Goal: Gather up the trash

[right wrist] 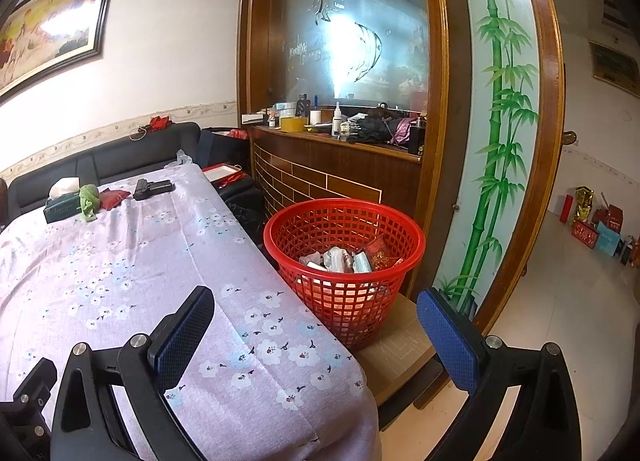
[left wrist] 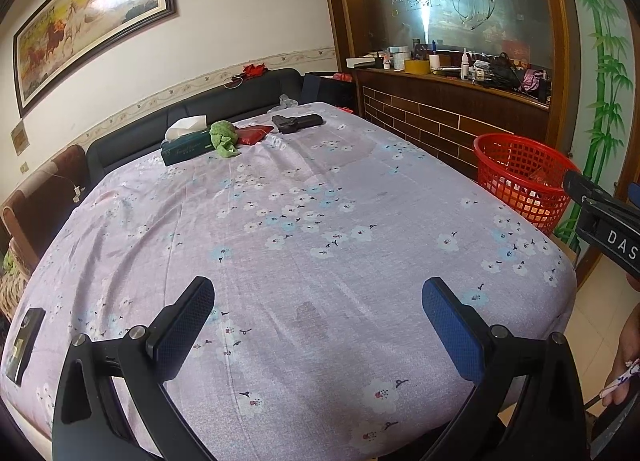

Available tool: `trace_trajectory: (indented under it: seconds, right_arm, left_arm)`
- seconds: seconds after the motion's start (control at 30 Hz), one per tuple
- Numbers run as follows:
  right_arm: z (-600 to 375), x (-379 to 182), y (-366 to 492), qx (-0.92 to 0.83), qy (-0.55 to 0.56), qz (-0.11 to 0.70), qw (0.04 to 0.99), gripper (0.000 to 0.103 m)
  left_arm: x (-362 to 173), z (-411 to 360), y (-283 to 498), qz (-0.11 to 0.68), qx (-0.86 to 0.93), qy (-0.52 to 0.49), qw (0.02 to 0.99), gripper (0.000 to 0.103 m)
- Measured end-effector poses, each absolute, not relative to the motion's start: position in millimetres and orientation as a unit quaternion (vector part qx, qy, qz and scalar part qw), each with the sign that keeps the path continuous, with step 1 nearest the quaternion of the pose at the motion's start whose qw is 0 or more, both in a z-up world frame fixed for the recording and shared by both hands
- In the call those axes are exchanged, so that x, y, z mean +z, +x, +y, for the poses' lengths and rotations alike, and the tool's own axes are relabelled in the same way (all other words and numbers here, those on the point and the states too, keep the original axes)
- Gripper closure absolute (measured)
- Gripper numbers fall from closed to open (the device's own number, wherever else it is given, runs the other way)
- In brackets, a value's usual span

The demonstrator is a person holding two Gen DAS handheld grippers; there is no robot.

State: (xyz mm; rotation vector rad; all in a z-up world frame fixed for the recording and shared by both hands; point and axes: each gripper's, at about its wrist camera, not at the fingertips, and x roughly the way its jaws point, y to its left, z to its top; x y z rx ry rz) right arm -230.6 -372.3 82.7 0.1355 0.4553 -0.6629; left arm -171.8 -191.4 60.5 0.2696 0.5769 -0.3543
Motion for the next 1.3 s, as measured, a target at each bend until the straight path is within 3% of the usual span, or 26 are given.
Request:
trace_trajectory:
  seconds: [0.97,1.3]
  right_arm:
    - [-366,77,-221,-0.304,0.067,0.233,0.921,0.0]
    - [-303,65,-123,-0.127,0.034,0.343,0.93,0.0]
  left_arm:
    - [62,-177,-157,0.304,-0.171,0.105,0.931,0.0]
    - [37,-85,-71,0.398,-0.045,0.058,0.915,0.0]
